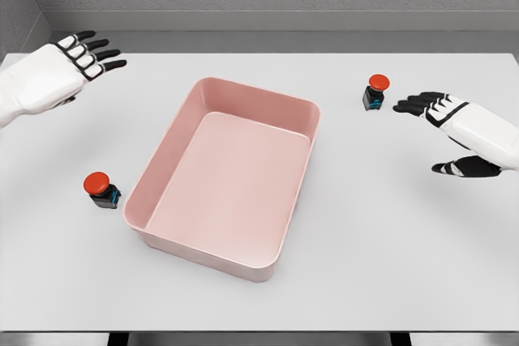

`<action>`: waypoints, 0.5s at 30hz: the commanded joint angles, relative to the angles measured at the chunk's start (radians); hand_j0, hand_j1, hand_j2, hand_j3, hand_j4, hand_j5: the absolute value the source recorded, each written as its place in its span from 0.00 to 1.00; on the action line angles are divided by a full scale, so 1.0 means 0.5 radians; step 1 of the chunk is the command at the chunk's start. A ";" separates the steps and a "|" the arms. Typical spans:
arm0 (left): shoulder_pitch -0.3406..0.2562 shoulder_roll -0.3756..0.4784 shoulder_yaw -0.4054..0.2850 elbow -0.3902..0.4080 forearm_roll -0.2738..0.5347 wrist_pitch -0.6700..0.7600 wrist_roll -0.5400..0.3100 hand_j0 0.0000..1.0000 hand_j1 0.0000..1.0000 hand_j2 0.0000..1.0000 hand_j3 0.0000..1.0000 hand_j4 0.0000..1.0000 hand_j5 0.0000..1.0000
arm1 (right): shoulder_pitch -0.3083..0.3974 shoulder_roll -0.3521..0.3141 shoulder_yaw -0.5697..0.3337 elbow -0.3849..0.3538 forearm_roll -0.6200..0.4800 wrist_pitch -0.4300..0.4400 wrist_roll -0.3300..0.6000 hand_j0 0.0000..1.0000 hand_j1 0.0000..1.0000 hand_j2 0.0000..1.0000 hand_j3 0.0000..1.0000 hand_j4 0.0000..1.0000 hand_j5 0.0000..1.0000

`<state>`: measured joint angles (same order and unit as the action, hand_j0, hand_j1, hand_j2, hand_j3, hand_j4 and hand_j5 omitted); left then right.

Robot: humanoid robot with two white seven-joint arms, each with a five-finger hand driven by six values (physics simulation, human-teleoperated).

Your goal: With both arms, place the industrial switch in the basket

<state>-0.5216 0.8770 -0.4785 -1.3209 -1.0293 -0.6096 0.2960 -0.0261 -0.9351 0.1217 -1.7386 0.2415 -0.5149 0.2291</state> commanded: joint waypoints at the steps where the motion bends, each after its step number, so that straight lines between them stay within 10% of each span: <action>1: 0.000 0.007 -0.003 -0.009 0.015 -0.003 0.000 1.00 1.00 1.00 1.00 1.00 1.00 | 0.000 -0.001 0.002 0.001 -0.001 0.005 -0.001 1.00 1.00 1.00 1.00 1.00 1.00; 9: 0.141 0.228 -0.040 -0.190 0.123 -0.003 0.003 1.00 1.00 1.00 1.00 1.00 1.00 | -0.077 -0.072 0.011 0.047 0.029 0.235 0.002 1.00 1.00 1.00 1.00 1.00 1.00; 15: 0.248 0.433 -0.101 -0.279 0.295 -0.003 0.003 1.00 1.00 1.00 1.00 1.00 1.00 | -0.604 0.155 0.419 0.081 0.134 0.542 0.563 1.00 1.00 1.00 1.00 1.00 1.00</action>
<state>-0.3897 1.0606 -0.5235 -1.4466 -0.9137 -0.6093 0.2968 -0.3481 -0.8970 0.2793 -1.7043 0.2918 -0.2924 0.4272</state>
